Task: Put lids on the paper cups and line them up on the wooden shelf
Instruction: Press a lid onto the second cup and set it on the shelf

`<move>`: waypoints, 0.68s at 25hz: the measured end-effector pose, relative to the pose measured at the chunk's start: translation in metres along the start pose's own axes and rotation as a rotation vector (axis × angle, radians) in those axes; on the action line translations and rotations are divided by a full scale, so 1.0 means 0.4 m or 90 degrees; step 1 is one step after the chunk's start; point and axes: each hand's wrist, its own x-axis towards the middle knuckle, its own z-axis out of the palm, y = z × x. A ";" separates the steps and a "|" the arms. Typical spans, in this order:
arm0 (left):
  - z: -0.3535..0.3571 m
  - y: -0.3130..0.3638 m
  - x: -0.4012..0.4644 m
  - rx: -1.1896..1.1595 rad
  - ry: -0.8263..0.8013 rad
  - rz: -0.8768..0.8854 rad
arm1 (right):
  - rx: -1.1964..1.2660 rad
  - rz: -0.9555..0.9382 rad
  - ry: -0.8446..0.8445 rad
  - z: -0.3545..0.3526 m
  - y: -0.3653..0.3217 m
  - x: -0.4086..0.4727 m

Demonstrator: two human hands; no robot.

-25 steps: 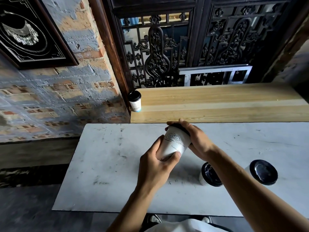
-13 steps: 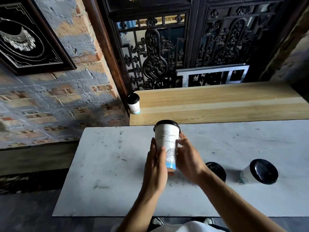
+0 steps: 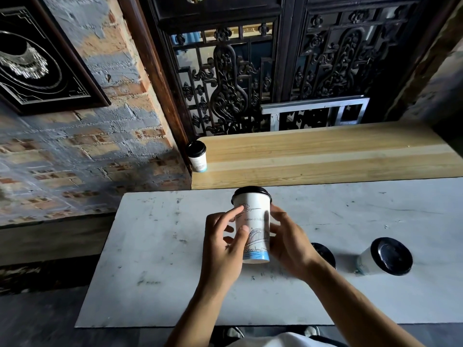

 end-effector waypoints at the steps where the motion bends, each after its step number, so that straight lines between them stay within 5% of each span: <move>1: -0.001 0.001 0.002 -0.006 0.004 0.006 | 0.016 0.007 0.018 -0.001 -0.001 0.001; 8: -0.008 -0.005 -0.014 -0.009 0.015 0.058 | -0.100 -0.041 -0.009 -0.009 -0.022 -0.009; 17: -0.028 0.011 0.002 -0.063 0.051 -0.008 | -0.101 -0.065 0.001 0.009 -0.029 -0.026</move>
